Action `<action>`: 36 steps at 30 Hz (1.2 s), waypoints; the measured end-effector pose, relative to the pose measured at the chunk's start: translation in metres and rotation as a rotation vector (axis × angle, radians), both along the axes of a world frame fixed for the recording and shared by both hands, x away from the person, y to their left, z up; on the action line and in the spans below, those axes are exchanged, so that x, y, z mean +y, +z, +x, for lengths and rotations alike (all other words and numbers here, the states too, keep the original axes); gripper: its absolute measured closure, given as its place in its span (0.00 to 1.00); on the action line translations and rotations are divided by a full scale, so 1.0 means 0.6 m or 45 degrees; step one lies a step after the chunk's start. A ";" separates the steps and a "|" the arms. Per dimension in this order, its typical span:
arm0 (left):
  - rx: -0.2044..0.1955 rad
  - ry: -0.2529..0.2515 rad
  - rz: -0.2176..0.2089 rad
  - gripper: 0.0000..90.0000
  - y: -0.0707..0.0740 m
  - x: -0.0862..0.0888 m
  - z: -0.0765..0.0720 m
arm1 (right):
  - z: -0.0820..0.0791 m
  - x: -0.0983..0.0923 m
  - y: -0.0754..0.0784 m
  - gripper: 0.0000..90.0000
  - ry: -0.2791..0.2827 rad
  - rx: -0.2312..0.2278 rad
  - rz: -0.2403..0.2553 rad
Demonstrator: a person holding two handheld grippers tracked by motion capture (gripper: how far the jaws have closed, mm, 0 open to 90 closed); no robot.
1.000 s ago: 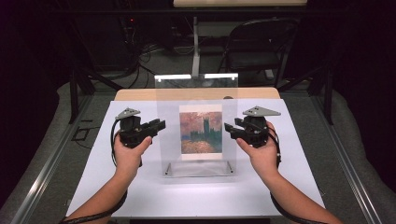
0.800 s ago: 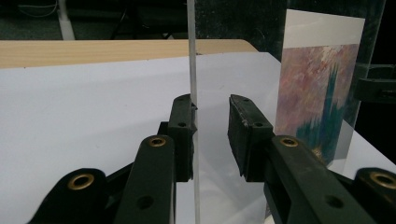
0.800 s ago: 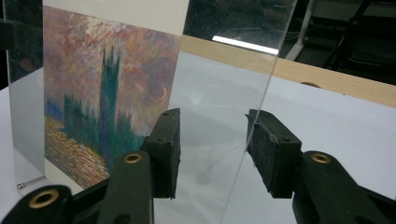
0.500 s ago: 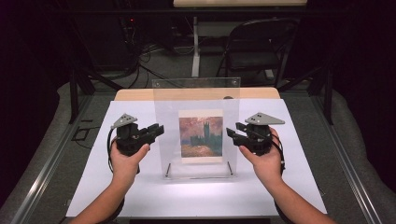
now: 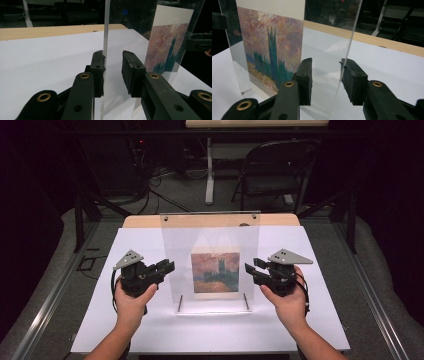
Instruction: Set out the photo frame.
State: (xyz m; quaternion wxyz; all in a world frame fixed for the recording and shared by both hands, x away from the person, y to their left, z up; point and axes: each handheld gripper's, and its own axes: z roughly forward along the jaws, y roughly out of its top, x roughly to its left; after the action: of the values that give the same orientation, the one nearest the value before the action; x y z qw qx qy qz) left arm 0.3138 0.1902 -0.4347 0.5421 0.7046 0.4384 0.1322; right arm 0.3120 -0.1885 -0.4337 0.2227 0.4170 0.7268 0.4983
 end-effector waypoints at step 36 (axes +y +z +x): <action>-0.029 -0.094 0.020 0.64 -0.019 -0.004 -0.035 | -0.036 -0.009 -0.014 0.62 0.082 -0.006 0.063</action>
State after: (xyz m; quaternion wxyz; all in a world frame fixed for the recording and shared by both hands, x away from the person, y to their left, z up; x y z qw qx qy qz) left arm 0.2926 0.1876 -0.4463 0.5458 0.7231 0.4049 0.1235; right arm 0.2905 -0.1940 -0.4418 0.1978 0.3977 0.7267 0.5241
